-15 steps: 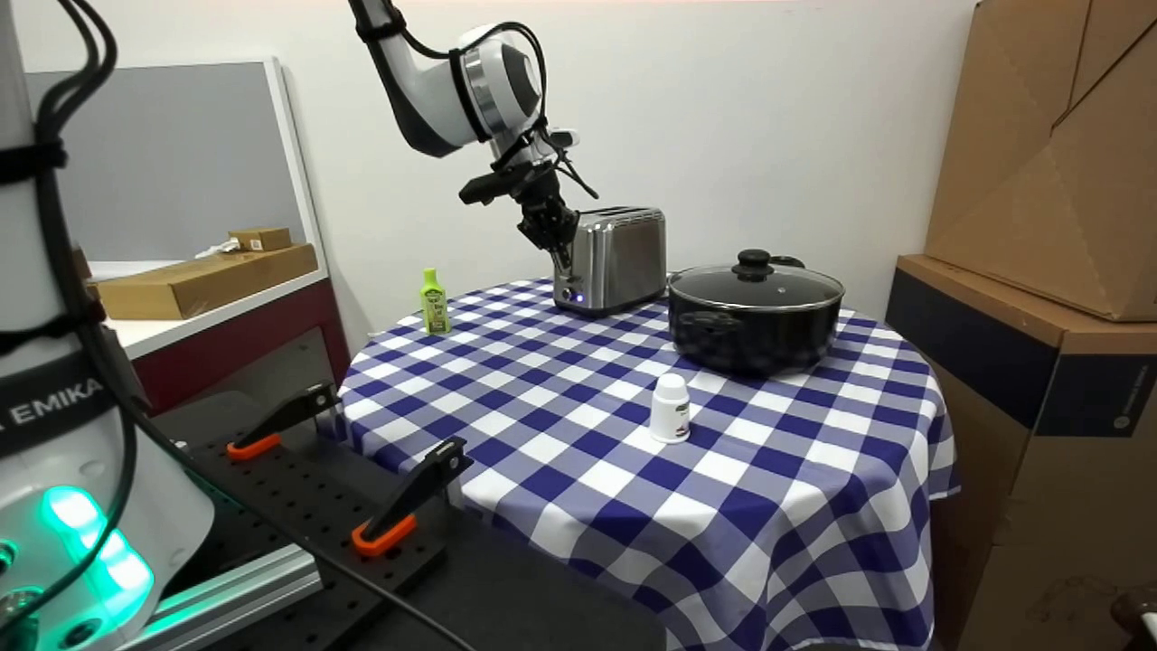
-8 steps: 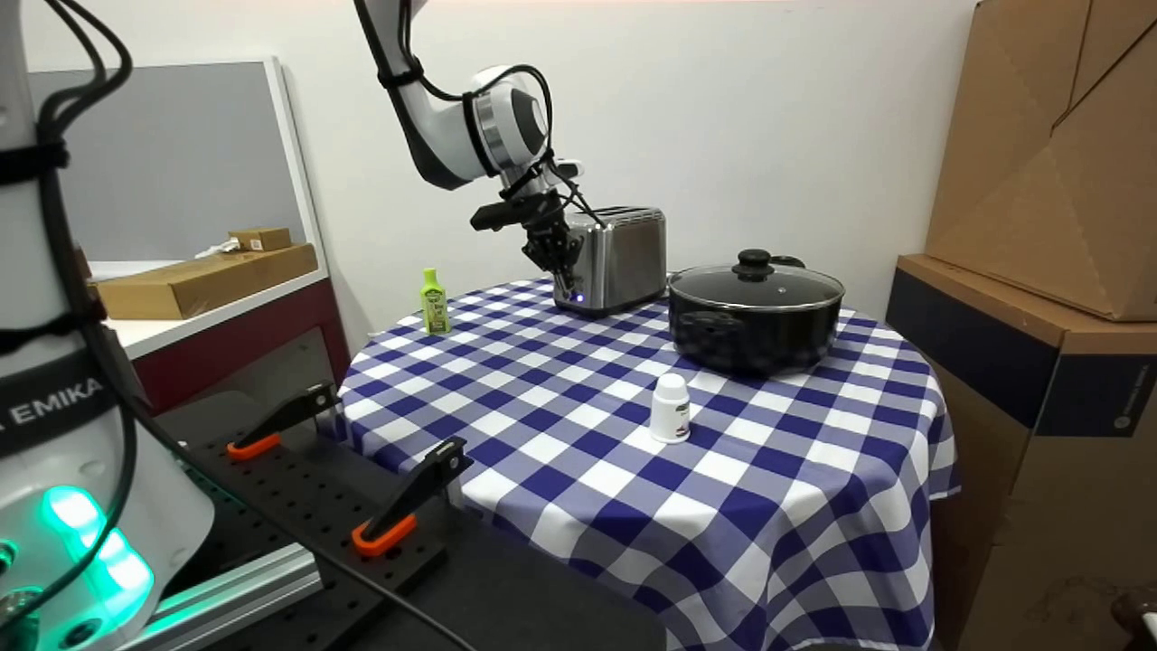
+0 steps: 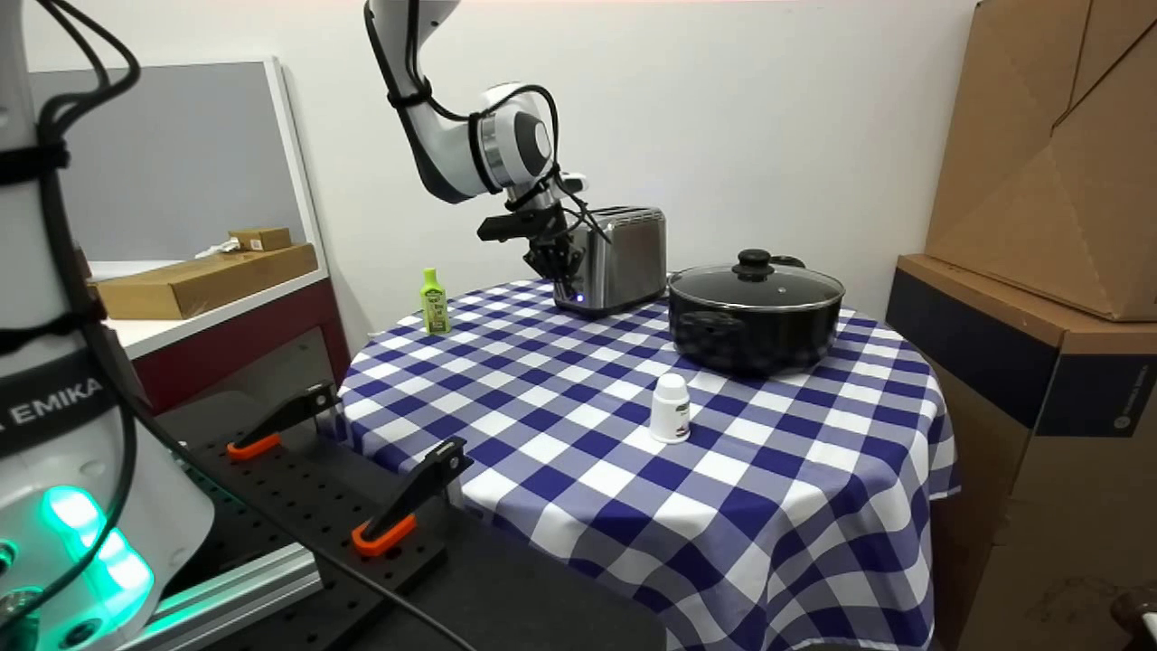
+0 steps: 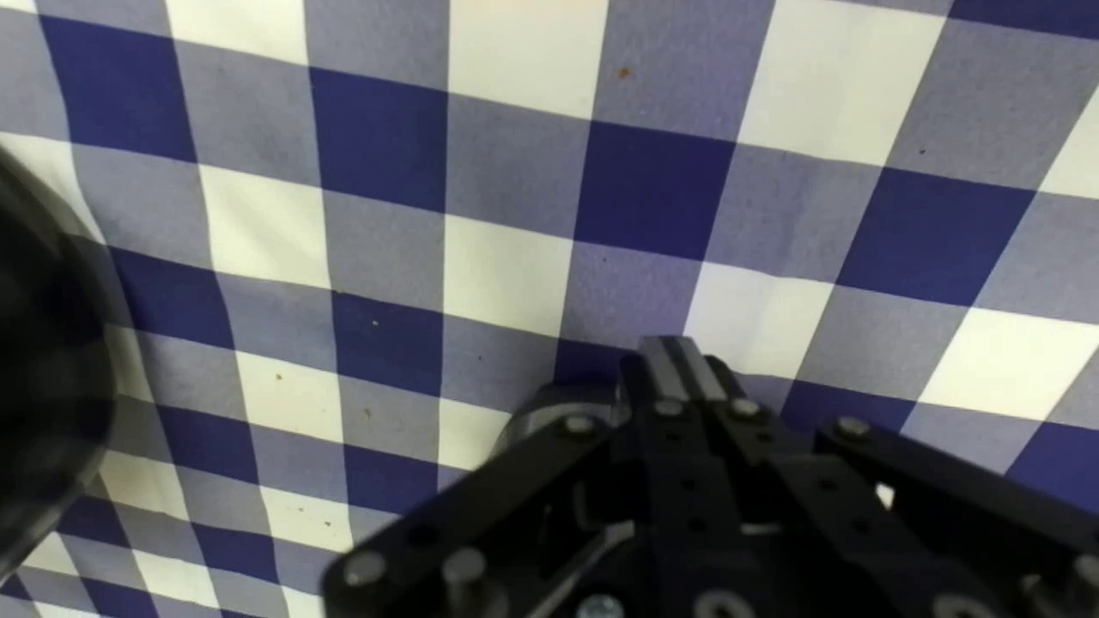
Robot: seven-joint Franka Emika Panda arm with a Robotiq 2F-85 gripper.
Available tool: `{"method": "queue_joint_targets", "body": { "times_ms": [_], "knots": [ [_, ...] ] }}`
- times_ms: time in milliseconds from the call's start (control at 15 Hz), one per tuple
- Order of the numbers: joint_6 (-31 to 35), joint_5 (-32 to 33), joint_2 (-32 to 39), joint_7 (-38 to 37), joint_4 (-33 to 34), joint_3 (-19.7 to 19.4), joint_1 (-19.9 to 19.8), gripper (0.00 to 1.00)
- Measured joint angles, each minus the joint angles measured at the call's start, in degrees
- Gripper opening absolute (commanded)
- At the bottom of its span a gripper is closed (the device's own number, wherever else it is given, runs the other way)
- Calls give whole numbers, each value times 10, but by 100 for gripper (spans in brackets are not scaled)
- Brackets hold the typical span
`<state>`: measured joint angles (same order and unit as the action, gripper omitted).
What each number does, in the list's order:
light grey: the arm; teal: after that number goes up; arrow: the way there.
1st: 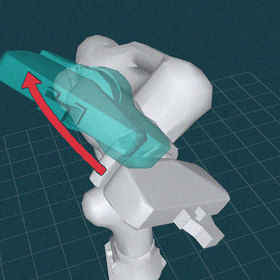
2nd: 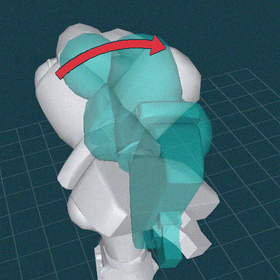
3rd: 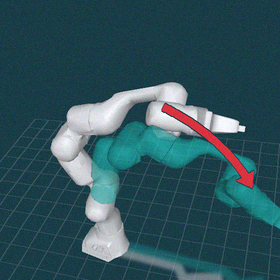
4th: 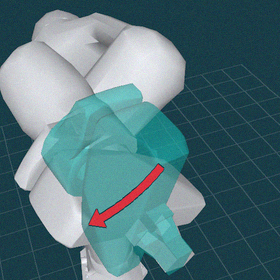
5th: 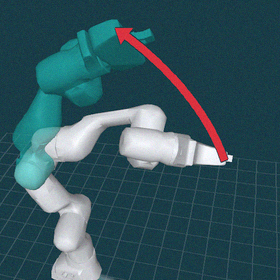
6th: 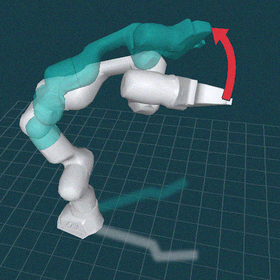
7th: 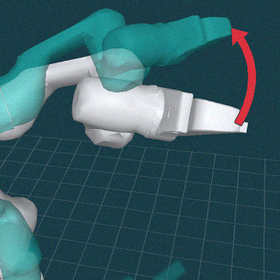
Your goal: Press the button on the toaster.
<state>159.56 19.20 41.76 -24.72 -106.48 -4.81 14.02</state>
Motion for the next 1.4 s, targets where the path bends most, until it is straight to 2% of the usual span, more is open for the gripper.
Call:
{"method": "queue_joint_targets", "body": {
  "times_ms": [600,1000,1400],
  "knots": [
    [38,-10,28,14,10,-16,17,0],
    [78,-10,34,14,9,-57,56,0],
    [81,-22,43,14,8,-80,79,0]
  ]
}}
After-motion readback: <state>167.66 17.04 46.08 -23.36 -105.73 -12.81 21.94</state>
